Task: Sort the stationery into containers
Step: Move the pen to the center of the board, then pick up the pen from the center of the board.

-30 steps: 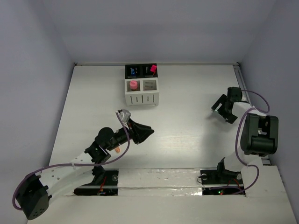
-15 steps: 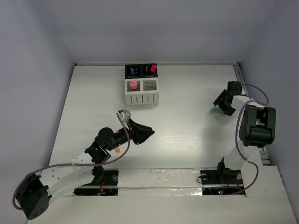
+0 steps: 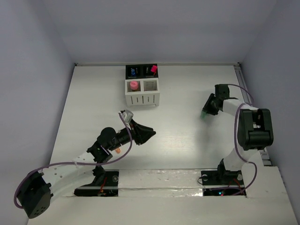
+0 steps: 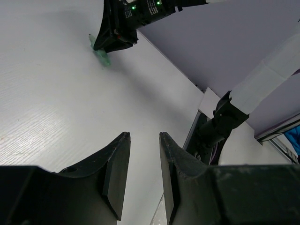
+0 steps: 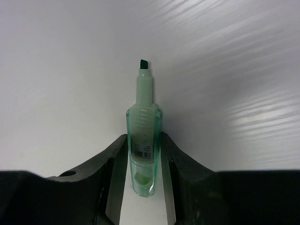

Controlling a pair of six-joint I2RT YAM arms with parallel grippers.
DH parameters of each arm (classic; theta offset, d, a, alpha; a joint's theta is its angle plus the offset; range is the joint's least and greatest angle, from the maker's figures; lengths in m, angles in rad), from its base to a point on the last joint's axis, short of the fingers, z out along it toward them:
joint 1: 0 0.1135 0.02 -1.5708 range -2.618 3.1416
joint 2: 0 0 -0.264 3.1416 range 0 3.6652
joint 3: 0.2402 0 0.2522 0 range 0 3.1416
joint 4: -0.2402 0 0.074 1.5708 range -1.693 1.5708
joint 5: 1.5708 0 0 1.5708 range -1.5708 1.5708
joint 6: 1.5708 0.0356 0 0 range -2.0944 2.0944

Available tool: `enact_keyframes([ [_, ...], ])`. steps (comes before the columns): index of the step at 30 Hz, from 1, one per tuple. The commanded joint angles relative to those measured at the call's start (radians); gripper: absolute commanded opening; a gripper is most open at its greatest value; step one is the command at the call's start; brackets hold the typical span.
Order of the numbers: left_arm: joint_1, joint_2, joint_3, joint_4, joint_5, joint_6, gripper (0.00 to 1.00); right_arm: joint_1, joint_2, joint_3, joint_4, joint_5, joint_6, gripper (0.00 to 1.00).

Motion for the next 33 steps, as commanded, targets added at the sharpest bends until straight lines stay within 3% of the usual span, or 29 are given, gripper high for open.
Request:
enact_keyframes([
  [1, -0.002, 0.004, 0.007, 0.067, 0.006, 0.003, 0.28, 0.089, -0.028, -0.038, 0.024, -0.103, 0.062, 0.39],
  [4, -0.002, 0.010, 0.010, 0.060, 0.000, 0.008, 0.28, 0.149, -0.029, -0.015, 0.026, -0.097, 0.080, 0.49],
  [5, -0.002, 0.010, 0.010, 0.056, -0.003, 0.011, 0.28, 0.181, -0.034, -0.014, 0.029, -0.095, 0.094, 0.62],
  [7, -0.002, 0.006, 0.015, 0.038, -0.015, 0.018, 0.28, 0.206, -0.050, -0.018, 0.047, -0.107, 0.106, 0.73],
  [10, -0.002, -0.002, 0.023, 0.009, -0.035, 0.034, 0.28, 0.235, -0.070, -0.009, 0.027, -0.086, 0.103, 0.81],
  [18, -0.002, -0.010, 0.035, -0.034, -0.092, 0.052, 0.29, 0.289, -0.130, -0.066, -0.066, 0.077, 0.051, 0.82],
  [30, -0.002, 0.033, 0.036, -0.002, -0.086, 0.038, 0.29, 0.419, -0.025, -0.023, -0.143, 0.264, 0.054, 0.70],
  [33, -0.002, 0.035, 0.035, 0.000, -0.089, 0.038, 0.29, 0.441, 0.011, -0.009, -0.152, 0.301, 0.062, 0.63],
])
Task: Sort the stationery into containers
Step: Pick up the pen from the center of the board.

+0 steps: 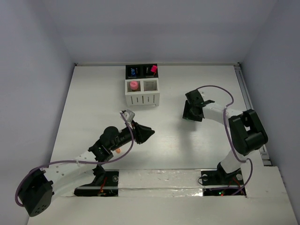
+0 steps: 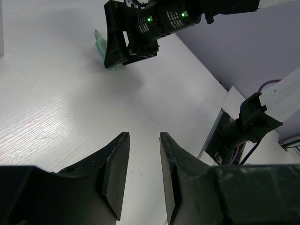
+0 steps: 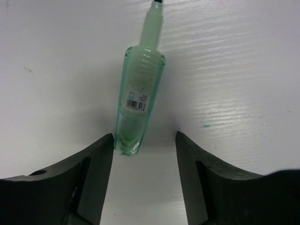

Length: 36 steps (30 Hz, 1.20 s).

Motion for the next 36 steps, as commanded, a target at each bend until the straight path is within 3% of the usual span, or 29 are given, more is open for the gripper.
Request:
enact_keyframes([
  [1, -0.002, -0.002, 0.033, 0.054, -0.010, 0.004, 0.29, 0.022, 0.064, 0.021, -0.051, 0.075, 0.012, 0.60],
  [5, -0.002, 0.013, 0.043, 0.022, -0.039, -0.004, 0.28, 0.045, 0.096, 0.022, -0.055, 0.115, 0.029, 0.43],
  [12, -0.002, 0.130, 0.118, -0.165, -0.276, -0.092, 0.21, 0.065, 0.058, 0.022, -0.052, 0.109, 0.038, 0.13],
  [15, -0.002, 0.174, 0.143, -0.177, -0.249, -0.106, 0.19, 0.065, 0.007, 0.024, -0.055, 0.040, 0.035, 0.06],
  [18, -0.002, 0.188, 0.132, -0.122, -0.174, -0.096, 0.20, 0.065, -0.111, 0.027, -0.045, -0.110, 0.025, 0.04],
  [23, -0.002, 0.187, 0.102, -0.044, -0.146, -0.114, 0.32, 0.065, -0.267, 0.071, -0.086, -0.411, -0.014, 0.03],
  [28, -0.011, 0.205, 0.099, -0.015, -0.162, -0.108, 0.42, 0.065, -0.281, 0.105, -0.150, -0.566, -0.034, 0.00],
  [36, -0.032, 0.265, 0.085, 0.082, -0.152, -0.129, 0.43, 0.065, -0.243, 0.148, -0.191, -0.707, -0.066, 0.00],
])
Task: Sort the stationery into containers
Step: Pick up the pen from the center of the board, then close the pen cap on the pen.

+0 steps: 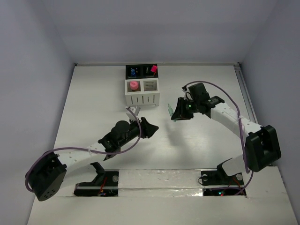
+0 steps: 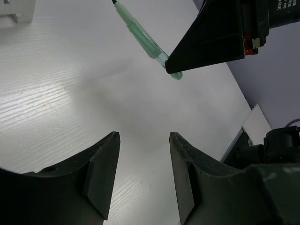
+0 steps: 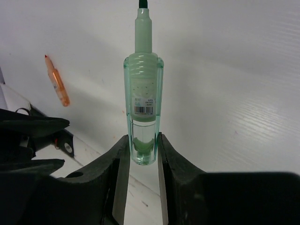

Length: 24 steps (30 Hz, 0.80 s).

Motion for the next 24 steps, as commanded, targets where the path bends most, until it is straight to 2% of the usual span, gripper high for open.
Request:
enact_keyframes([
  [1, -0.012, 0.030, -0.015, 0.110, 0.011, -0.018, 0.43, 0.008, -0.024, 0.011, 0.010, -0.076, -0.024, 0.01],
  [2, -0.012, 0.039, -0.023, 0.122, 0.011, -0.023, 0.44, 0.008, -0.002, 0.007, -0.001, -0.058, -0.056, 0.00],
  [4, -0.012, 0.073, -0.021, 0.139, 0.025, -0.034, 0.46, 0.008, 0.064, 0.044, -0.066, -0.132, -0.102, 0.00],
  [5, -0.012, 0.082, -0.014, 0.145, 0.028, -0.035, 0.48, 0.008, 0.065, 0.044, -0.027, -0.309, -0.101, 0.00],
  [6, -0.012, 0.093, -0.009, 0.147, 0.029, -0.038, 0.49, 0.008, 0.046, 0.038, 0.002, -0.353, -0.092, 0.00],
  [7, -0.012, 0.093, -0.006, 0.148, 0.026, -0.050, 0.50, 0.008, 0.021, 0.036, 0.022, -0.360, -0.088, 0.00],
  [10, -0.012, 0.088, -0.014, 0.205, 0.016, -0.087, 0.49, 0.008, -0.036, 0.030, -0.001, -0.231, -0.124, 0.00],
  [15, -0.012, 0.111, 0.014, 0.222, -0.087, -0.132, 0.46, 0.008, -0.091, -0.112, 0.096, -0.274, -0.105, 0.00],
  [24, -0.012, 0.188, 0.087, 0.245, -0.147, -0.158, 0.52, 0.008, -0.162, -0.172, 0.110, -0.309, -0.119, 0.00],
])
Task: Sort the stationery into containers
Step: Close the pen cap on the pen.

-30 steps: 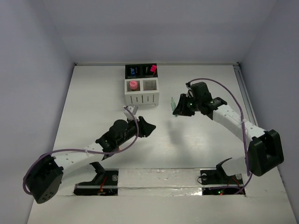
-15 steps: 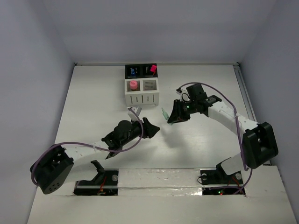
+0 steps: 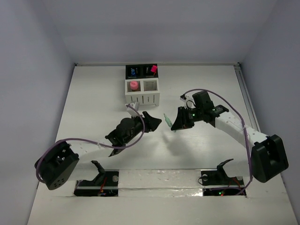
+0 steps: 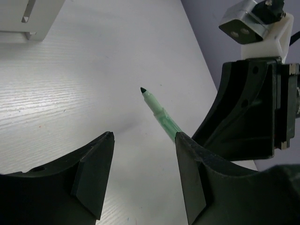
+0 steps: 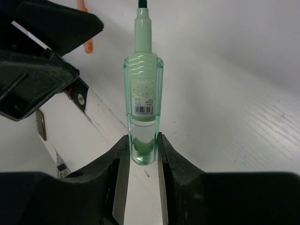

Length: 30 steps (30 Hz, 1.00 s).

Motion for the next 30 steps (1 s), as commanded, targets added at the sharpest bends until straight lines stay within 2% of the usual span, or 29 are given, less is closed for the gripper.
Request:
enact_keyframes([
  [1, -0.003, 0.024, 0.052, 0.086, -0.033, -0.029, 0.52, 0.008, -0.053, -0.014, 0.073, -0.065, -0.016, 0.00],
  [3, -0.003, 0.050, 0.061, 0.101, -0.033, -0.032, 0.51, 0.008, -0.064, -0.025, 0.084, -0.095, -0.016, 0.00],
  [8, -0.003, 0.097, 0.078, 0.148, -0.024, -0.039, 0.37, 0.008, -0.064, -0.036, 0.072, -0.126, -0.033, 0.00],
  [15, -0.003, 0.174, 0.116, 0.204, 0.075, -0.047, 0.36, 0.017, -0.060, -0.059, 0.085, -0.140, -0.037, 0.00],
  [21, -0.003, 0.229, 0.141, 0.224, 0.105, -0.052, 0.28, 0.035, -0.055, -0.068, 0.107, -0.155, -0.028, 0.00],
  [25, -0.003, 0.243, 0.158, 0.236, 0.149, -0.036, 0.29, 0.046, -0.061, -0.069, 0.122, -0.141, -0.020, 0.00],
  [30, -0.003, 0.202, 0.155, 0.254, 0.194, 0.002, 0.45, 0.046, -0.059, -0.069, 0.151, -0.146, 0.003, 0.00],
])
